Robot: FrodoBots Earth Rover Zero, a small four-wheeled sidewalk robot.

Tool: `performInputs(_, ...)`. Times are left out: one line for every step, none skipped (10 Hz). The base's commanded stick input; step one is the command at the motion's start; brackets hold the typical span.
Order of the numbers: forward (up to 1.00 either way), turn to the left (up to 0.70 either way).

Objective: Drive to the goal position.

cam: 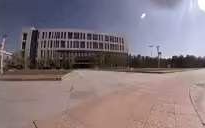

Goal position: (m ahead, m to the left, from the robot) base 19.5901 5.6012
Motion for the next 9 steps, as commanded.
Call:
performInputs(0.70, 0.00)
performInputs(0.70, 0.00)
performInputs(0.70, 0.00)
performInputs(0.70, 0.00)
performInputs(0.70, 0.00)
performInputs(0.70, 0.00)
performInputs(0.70, 0.00)
performInputs(0.70, 0.00)
performInputs(0.70, 0.00)
